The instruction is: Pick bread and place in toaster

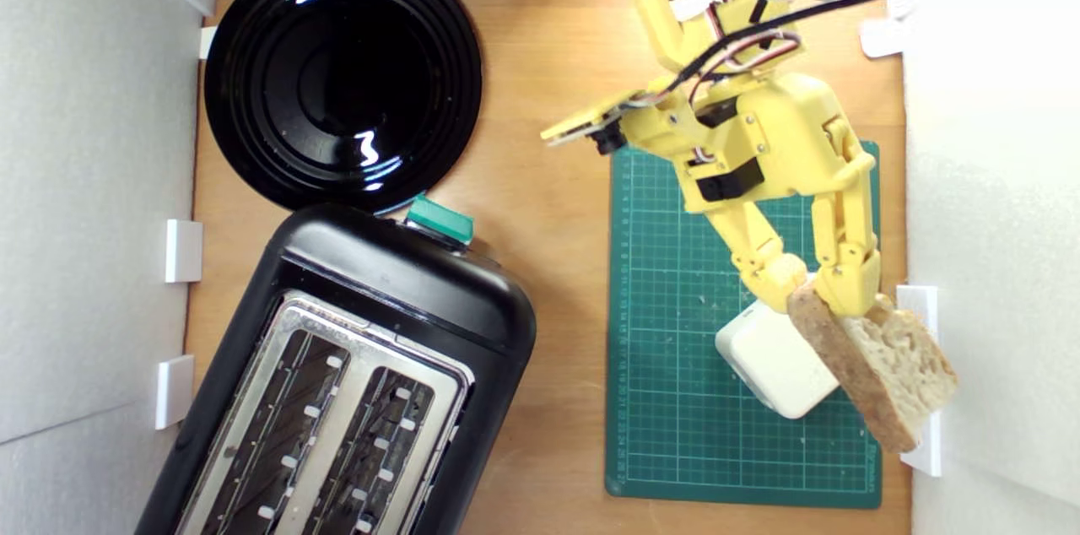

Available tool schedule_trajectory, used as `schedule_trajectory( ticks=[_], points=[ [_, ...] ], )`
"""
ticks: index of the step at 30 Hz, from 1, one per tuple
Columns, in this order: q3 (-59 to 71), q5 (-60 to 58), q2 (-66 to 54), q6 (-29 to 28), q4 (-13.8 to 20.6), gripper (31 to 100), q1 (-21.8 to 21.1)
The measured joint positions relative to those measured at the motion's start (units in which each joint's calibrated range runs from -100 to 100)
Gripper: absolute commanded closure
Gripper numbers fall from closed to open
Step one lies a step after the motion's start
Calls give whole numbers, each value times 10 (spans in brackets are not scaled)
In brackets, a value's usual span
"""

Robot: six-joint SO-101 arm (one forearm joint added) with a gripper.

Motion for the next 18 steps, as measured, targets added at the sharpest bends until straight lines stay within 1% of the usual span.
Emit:
schedule_trajectory(
  ticks=[4, 7, 13, 18],
  points=[
    [-2, 112, -112, 54, 0, 735, 30],
    [-38, 193, -161, 92, 0, 735, 50],
    [-148, 335, -176, 156, 5, 734, 112],
    [-229, 409, -177, 196, 3, 730, 150]
  ],
)
